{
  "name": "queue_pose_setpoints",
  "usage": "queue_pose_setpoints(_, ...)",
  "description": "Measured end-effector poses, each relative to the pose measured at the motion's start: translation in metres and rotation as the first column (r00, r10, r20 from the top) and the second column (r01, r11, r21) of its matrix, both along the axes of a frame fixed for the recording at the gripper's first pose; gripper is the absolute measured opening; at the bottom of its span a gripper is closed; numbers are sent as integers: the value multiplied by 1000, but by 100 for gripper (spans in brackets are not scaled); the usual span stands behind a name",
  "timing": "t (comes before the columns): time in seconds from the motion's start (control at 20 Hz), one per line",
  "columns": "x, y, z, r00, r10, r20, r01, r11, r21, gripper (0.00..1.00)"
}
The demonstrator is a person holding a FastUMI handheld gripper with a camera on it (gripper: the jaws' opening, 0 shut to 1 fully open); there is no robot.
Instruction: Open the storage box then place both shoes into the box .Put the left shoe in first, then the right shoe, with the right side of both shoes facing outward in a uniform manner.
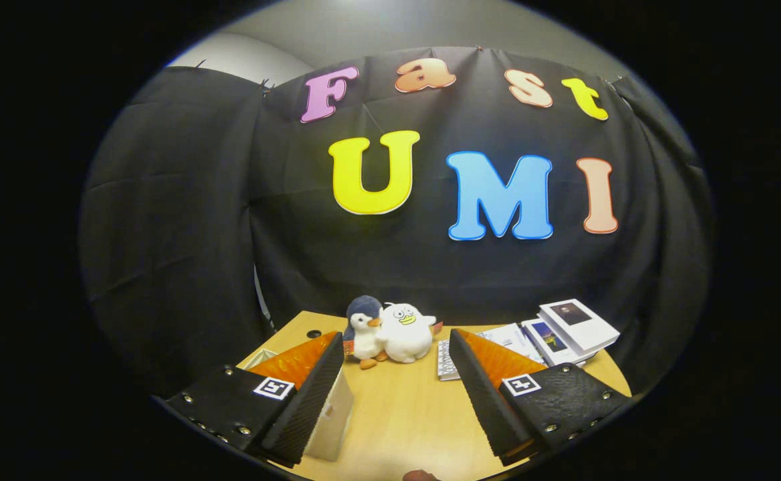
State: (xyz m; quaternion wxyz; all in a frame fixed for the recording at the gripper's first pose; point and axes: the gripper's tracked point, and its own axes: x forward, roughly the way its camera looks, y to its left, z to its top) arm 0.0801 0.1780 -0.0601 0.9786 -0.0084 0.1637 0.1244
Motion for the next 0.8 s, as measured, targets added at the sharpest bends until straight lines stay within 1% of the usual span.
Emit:
queue_pose_setpoints(0.1, -2, -24, 15, 998, -15, 56, 16, 999, -28, 98)
queue_pose_setpoints(0.2, -2, -46, 27, 993, -45, 110, 50, 998, -47, 98)
queue_pose_setpoints(0.35, -1, -77, 39, 981, -99, 169, 105, 994, -22, 98)
queue_pose_setpoints(0.45, 0, -95, 43, 974, -127, 189, 128, 992, 6, 97)
queue_pose_setpoints(0.65, 5, -119, 52, 965, -153, 212, 152, 988, 20, 98)
queue_pose_setpoints(0.8, 7, -121, 54, 964, -150, 220, 148, 989, 26, 98)
